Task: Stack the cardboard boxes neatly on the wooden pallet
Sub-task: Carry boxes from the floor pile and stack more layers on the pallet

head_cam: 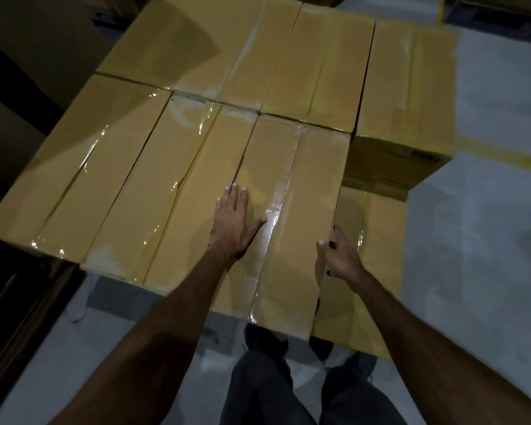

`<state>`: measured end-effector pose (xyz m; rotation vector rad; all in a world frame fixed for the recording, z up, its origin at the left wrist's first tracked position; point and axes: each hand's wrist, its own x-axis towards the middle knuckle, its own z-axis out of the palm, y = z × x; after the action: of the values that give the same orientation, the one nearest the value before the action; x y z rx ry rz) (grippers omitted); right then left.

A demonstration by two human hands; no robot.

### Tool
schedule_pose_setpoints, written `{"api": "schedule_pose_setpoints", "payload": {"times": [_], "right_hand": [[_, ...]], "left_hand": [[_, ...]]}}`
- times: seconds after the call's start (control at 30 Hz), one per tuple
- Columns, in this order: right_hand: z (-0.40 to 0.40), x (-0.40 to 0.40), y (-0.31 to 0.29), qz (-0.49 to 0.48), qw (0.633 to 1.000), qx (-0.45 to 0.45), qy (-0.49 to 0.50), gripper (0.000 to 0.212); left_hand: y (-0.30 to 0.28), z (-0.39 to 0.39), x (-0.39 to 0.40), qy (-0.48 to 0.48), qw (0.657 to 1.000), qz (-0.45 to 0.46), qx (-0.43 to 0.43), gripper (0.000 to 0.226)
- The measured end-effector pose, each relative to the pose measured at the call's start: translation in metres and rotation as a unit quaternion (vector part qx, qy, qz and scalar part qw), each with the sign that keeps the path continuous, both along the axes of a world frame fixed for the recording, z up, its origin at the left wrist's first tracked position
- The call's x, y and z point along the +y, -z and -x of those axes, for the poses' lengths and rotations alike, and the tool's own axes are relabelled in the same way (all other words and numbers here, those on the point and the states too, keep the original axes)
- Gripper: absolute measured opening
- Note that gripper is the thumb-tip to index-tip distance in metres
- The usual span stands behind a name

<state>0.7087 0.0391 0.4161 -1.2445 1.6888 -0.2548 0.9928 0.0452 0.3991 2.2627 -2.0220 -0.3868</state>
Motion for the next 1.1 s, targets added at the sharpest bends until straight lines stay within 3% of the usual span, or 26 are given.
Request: {"api": "schedule_pose_setpoints", "payload": {"times": [0.1,0.23,0.33,0.4,0.5,0.73,0.9,1.1], "right_hand": [[0.015,0.028,0.001,-0.021,0.999,0.004,-0.043,0.074],[0.033,0.053,-0.019,-0.027,0.997,0.0,-0.067,0.075],[0.059,0.066,-0.04,-0.014,0.997,-0.035,-0.069,0.071],[0.086,0.076,-0.054,0.004,0.995,-0.06,-0.077,0.067],[0.135,0.09,-0.07,0.029,0.992,-0.103,-0.07,0.058],[0.3,0.098,-0.103,0.102,0.984,-0.145,0.007,0.044],[0.418,0.071,-0.146,0.165,0.968,-0.145,0.121,0.05],[0.524,0.019,-0.176,0.234,0.935,-0.147,0.221,0.039]], "left_hand": [[-0.008,0.015,0.047,-0.003,0.999,-0.037,-0.031,0.094],[-0.023,0.052,0.111,0.008,0.997,-0.078,-0.028,0.088],[-0.044,0.088,0.152,-0.011,0.996,-0.062,0.068,0.08],[-0.06,0.12,0.176,-0.014,0.99,-0.004,0.139,0.073],[-0.088,0.184,0.19,-0.074,0.974,0.019,0.211,0.066],[-0.134,0.373,0.158,-0.082,0.942,0.044,0.322,0.065],[-0.171,0.492,0.102,-0.019,0.923,0.058,0.381,0.07],[-0.192,0.595,0.009,0.07,0.91,0.065,0.404,0.068]]}}
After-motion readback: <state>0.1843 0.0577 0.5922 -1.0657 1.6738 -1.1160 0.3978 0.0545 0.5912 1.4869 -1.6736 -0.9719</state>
